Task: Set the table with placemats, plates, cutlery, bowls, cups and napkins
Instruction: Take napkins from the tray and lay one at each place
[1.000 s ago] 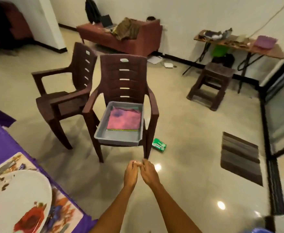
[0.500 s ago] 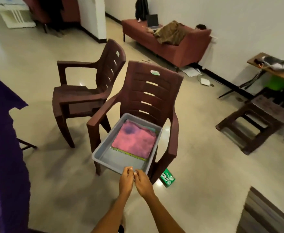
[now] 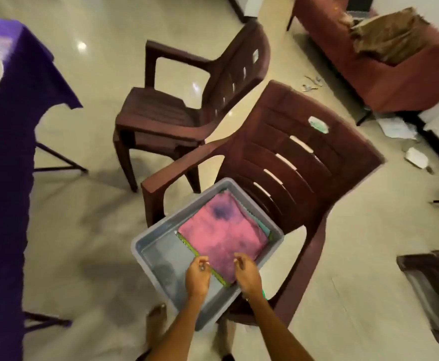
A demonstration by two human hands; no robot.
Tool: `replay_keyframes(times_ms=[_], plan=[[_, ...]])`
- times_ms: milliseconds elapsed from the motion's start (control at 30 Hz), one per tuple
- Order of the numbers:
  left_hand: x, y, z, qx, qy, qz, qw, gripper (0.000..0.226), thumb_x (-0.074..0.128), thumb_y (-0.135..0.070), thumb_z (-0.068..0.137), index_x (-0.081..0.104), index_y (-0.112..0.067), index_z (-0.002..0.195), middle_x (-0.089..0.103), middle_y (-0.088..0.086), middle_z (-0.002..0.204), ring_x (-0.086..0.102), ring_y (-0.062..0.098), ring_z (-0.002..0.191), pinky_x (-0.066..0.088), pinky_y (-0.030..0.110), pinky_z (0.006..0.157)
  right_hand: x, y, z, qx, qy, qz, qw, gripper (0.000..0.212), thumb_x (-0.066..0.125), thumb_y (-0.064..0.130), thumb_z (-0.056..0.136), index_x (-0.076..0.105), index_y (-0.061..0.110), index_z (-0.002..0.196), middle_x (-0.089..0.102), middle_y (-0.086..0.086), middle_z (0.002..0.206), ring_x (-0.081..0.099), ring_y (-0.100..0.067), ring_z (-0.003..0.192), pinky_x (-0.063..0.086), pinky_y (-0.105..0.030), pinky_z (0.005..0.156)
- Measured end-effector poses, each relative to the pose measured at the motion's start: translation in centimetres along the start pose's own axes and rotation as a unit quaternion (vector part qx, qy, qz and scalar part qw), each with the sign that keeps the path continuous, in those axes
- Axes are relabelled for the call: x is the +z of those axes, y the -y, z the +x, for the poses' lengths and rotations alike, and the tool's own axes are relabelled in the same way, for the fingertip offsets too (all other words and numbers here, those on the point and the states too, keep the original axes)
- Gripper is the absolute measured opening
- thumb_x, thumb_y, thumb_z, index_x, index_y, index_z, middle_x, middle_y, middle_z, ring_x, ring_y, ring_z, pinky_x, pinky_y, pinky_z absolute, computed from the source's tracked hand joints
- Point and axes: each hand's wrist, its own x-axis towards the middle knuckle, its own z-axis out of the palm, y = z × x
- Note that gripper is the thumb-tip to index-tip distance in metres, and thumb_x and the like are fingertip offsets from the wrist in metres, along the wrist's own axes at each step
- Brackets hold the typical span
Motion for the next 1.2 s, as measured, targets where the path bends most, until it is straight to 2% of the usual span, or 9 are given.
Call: replay_keyframes(times_ms=[267, 367, 467, 600, 700, 867, 1033, 1133, 1200], plan=[[6.0, 4.2, 7.5, -0.163, -0.184, -0.030, 0.969, 0.015, 0.060, -0.009, 0.085, 0.073, -0.004, 0.092, 0.068, 0.026, 0.091, 0.063, 0.040, 0.089, 0.046, 0.037, 0.070, -3.2, -5.0, 15.3, -0.033, 0.010, -0.125, 0.992, 0.031, 0.046, 0.004, 0.092, 0.060, 0.005, 0.119, 0.061, -0.014, 0.123, 0.058, -0.032, 0.112, 0.042, -0.034, 0.093], [8.7, 6.0, 10.2, -0.205, -0.228, -0.075, 0.949, 0.014, 0.061, -0.007, 0.084, 0.072, -0.003, 0.093, 0.068, 0.025, 0.095, 0.063, 0.040, 0.091, 0.048, 0.038, 0.077, -3.0, -6.3, 21.1, -0.064, 0.013, -0.186, 0.980, 0.034, 0.045, 0.001, 0.090, 0.060, 0.009, 0.119, 0.063, -0.012, 0.117, 0.061, -0.033, 0.105, 0.048, -0.039, 0.087], [10.3, 7.3, 12.0, -0.217, -0.244, -0.107, 0.939, 0.014, 0.067, -0.008, 0.083, 0.070, 0.000, 0.093, 0.069, 0.024, 0.096, 0.063, 0.038, 0.093, 0.047, 0.038, 0.080, -2.4, -6.4, 25.4, -0.113, 0.031, -0.261, 0.958, 0.028, 0.042, -0.003, 0.090, 0.062, 0.002, 0.110, 0.065, -0.017, 0.107, 0.065, -0.035, 0.095, 0.052, -0.039, 0.076], [11.9, 8.4, 13.1, -0.223, -0.270, -0.131, 0.927, 0.012, 0.071, -0.009, 0.081, 0.068, -0.003, 0.090, 0.069, 0.020, 0.095, 0.064, 0.036, 0.093, 0.046, 0.036, 0.079, -1.5, -6.4, 28.8, -0.129, 0.057, -0.401, 0.905, 0.027, 0.042, -0.001, 0.094, 0.059, -0.001, 0.116, 0.065, -0.019, 0.115, 0.064, -0.032, 0.105, 0.051, -0.039, 0.085], [12.7, 8.9, 13.4, -0.214, -0.290, -0.137, 0.922, 0.020, 0.073, -0.014, 0.080, 0.055, -0.021, 0.073, 0.069, 0.015, 0.087, 0.064, 0.033, 0.088, 0.046, 0.035, 0.077, -1.1, -6.4, 29.8, -0.165, 0.066, -0.484, 0.857, 0.025, 0.048, 0.004, 0.094, 0.060, 0.002, 0.116, 0.066, -0.014, 0.115, 0.065, -0.028, 0.105, 0.052, -0.037, 0.085], [12.7, 9.5, 13.6, -0.217, -0.306, -0.095, 0.922, 0.022, 0.072, -0.020, 0.080, 0.056, -0.023, 0.066, 0.070, 0.012, 0.084, 0.064, 0.030, 0.083, 0.047, 0.034, 0.072, -1.3, -6.1, 30.6, -0.204, 0.062, -0.525, 0.824, 0.028, 0.043, -0.002, 0.093, 0.061, 0.003, 0.113, 0.067, -0.014, 0.114, 0.065, -0.028, 0.104, 0.052, -0.036, 0.084], [13.5, 8.8, 12.4, -0.135, -0.331, -0.091, 0.929, 0.010, 0.068, -0.019, 0.085, 0.062, -0.014, 0.079, 0.064, 0.006, 0.077, 0.057, 0.023, 0.073, 0.036, 0.026, 0.064, -1.8, -5.9, 29.6, -0.205, 0.046, -0.478, 0.853, 0.026, 0.040, 0.006, 0.095, 0.056, 0.003, 0.116, 0.067, -0.016, 0.110, 0.065, -0.033, 0.102, 0.051, -0.038, 0.079], [13.8, 9.1, 12.0, -0.093, -0.346, -0.128, 0.925, 0.013, 0.067, -0.015, 0.086, 0.060, -0.017, 0.076, 0.062, 0.007, 0.072, 0.056, 0.023, 0.069, 0.039, 0.026, 0.064, -2.8, -6.6, 28.6, -0.187, 0.025, -0.369, 0.910, 0.019, 0.043, 0.015, 0.096, 0.052, 0.004, 0.109, 0.066, -0.018, 0.094, 0.064, -0.036, 0.088, 0.045, -0.037, 0.068], [13.9, 8.8, 11.8, -0.075, -0.353, -0.154, 0.920, 0.017, 0.066, -0.010, 0.086, 0.057, -0.018, 0.073, 0.058, 0.008, 0.069, 0.051, 0.018, 0.064, 0.039, 0.028, 0.063, -3.9, -6.9, 28.1, -0.146, 0.032, -0.270, 0.951, 0.014, 0.046, 0.018, 0.095, 0.051, 0.006, 0.100, 0.058, -0.014, 0.082, 0.055, -0.029, 0.075, 0.037, -0.033, 0.064]])
